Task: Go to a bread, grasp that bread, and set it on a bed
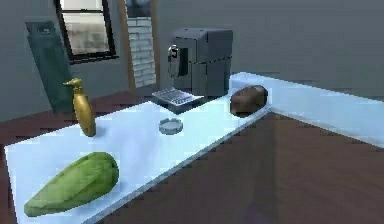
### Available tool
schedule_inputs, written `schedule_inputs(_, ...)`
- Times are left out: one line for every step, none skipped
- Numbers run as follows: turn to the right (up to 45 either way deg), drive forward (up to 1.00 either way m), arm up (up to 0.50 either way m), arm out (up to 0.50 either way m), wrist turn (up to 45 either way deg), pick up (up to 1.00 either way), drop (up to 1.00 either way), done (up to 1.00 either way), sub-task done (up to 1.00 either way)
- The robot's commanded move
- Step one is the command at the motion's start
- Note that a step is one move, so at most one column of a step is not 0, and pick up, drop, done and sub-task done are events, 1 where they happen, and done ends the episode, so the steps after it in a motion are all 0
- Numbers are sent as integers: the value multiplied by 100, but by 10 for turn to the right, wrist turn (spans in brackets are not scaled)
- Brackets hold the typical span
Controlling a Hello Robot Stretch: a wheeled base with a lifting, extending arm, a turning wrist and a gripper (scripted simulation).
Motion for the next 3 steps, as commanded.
schedule_inputs(-450, 0, 0, 0, 0, 0, 0, 0, 0)
schedule_inputs(-270, 0, 0, 0, 0, 0, 0, 0, 0)
schedule_inputs(450, 0, 0, 0, 0, 0, 0, 0, 0)
